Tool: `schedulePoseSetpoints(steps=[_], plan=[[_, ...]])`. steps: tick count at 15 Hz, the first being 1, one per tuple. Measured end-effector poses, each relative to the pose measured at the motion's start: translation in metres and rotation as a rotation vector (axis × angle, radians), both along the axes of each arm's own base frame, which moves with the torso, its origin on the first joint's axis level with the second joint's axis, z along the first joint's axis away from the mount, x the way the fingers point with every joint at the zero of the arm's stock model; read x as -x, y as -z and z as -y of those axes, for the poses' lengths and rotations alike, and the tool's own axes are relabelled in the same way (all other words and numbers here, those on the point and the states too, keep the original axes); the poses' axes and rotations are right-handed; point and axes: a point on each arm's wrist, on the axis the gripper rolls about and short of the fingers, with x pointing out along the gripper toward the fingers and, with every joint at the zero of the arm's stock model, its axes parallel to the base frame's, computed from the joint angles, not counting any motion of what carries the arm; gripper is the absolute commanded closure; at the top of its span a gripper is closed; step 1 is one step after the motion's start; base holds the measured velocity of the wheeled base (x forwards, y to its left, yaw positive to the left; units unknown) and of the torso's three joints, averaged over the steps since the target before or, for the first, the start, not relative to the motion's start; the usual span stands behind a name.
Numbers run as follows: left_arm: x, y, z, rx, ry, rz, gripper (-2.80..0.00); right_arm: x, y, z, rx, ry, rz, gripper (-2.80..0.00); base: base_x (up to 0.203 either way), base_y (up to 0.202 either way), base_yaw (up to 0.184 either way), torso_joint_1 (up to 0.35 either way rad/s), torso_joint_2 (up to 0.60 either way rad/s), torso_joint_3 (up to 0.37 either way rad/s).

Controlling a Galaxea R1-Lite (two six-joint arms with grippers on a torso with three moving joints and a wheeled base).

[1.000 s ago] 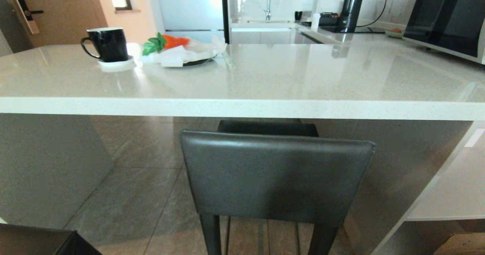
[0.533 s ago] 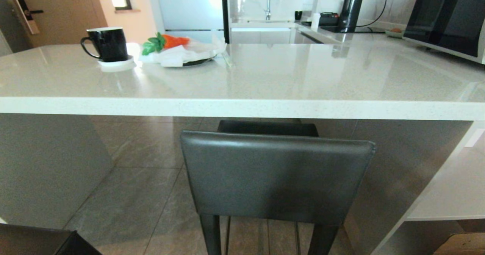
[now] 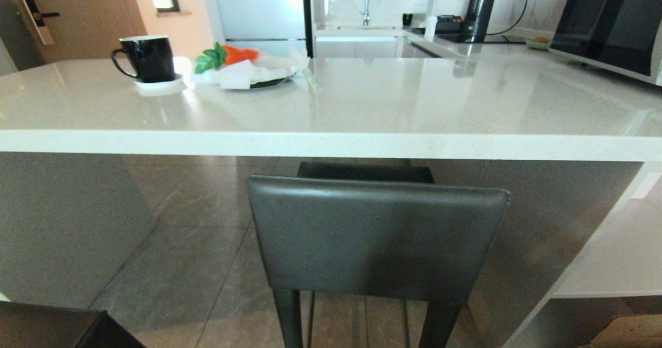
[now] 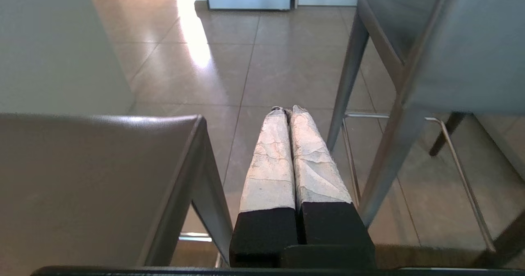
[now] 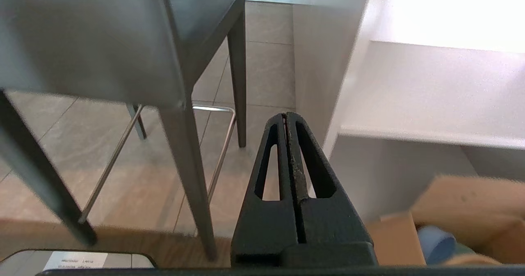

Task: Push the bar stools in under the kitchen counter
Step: Push the gray chair back under the dining table

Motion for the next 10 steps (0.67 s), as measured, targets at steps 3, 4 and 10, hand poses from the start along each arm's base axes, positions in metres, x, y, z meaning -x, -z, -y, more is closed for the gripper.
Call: schedulePoseSetpoints(steps=[3,4,10], plan=[[0.0,0.0,0.0,0.0,0.001,0.0,0.0,0.0,-0.0002,0.0,-0.008,0.001,0.001,0.0,-0.198,0.0,0.0,-0.001,0.0,0.005],[0.0,0.0,0.0,0.0,0.001,0.001,0.0,0.0,-0.0002,0.0,-0.007,0.002,0.002,0.0,-0.196,0.0,-0.001,-0.001,0.01,0.003],[0.0,-0.0001,0.0,0.0,0.001,0.001,0.0,-0.0001,0.0,0.0,-0.007,0.003,0.002,0.0,-0.198,0.0,-0.002,0.003,0.0,0.003]])
